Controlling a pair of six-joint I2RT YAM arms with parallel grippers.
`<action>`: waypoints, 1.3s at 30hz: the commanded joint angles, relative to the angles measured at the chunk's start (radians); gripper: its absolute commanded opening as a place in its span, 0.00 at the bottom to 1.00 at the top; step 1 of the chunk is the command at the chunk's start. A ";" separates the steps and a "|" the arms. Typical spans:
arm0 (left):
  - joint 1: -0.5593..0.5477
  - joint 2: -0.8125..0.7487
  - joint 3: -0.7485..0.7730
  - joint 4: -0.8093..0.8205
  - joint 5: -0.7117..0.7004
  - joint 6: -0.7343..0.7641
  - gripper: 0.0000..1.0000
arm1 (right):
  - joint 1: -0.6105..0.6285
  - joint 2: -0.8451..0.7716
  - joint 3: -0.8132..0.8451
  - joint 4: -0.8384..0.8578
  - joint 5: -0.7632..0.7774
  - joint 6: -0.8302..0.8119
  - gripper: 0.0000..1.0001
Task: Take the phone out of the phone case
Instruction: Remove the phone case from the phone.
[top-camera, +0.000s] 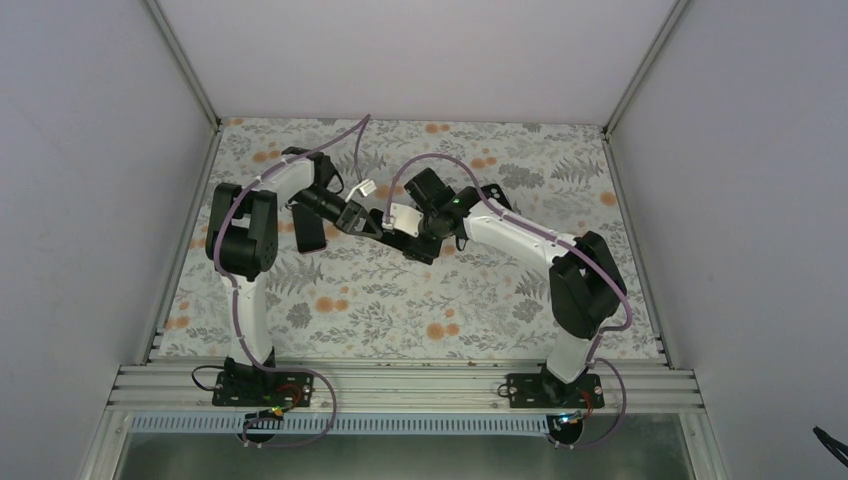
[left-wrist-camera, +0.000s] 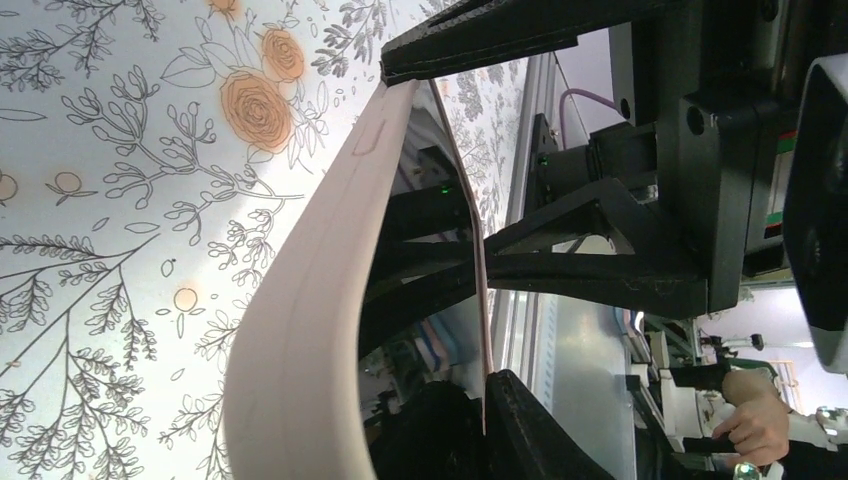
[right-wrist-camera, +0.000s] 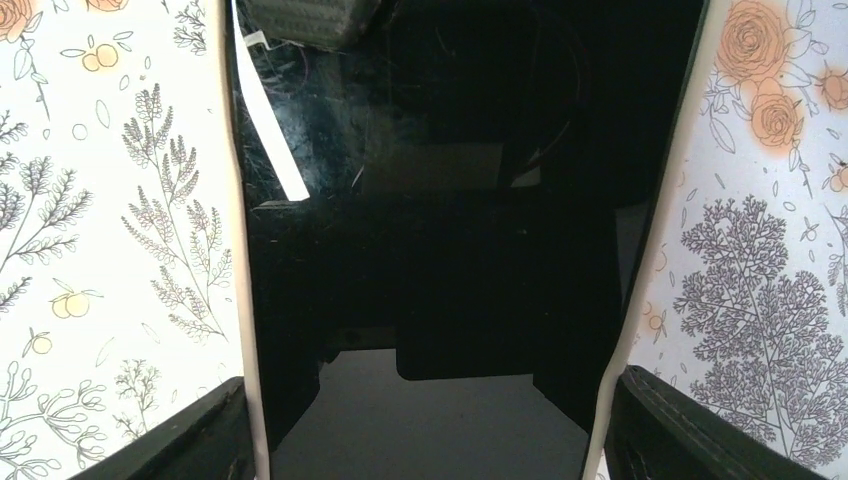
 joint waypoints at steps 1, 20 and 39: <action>-0.030 -0.016 0.033 0.020 0.017 0.115 0.03 | 0.012 -0.002 0.045 -0.004 -0.114 0.012 0.79; -0.113 -0.369 0.032 0.036 -0.146 0.216 0.02 | -0.399 -0.176 0.030 -0.316 -0.778 -0.269 0.97; -0.142 -0.379 0.076 0.014 -0.055 0.227 0.02 | -0.402 -0.169 -0.092 -0.227 -0.804 -0.261 0.69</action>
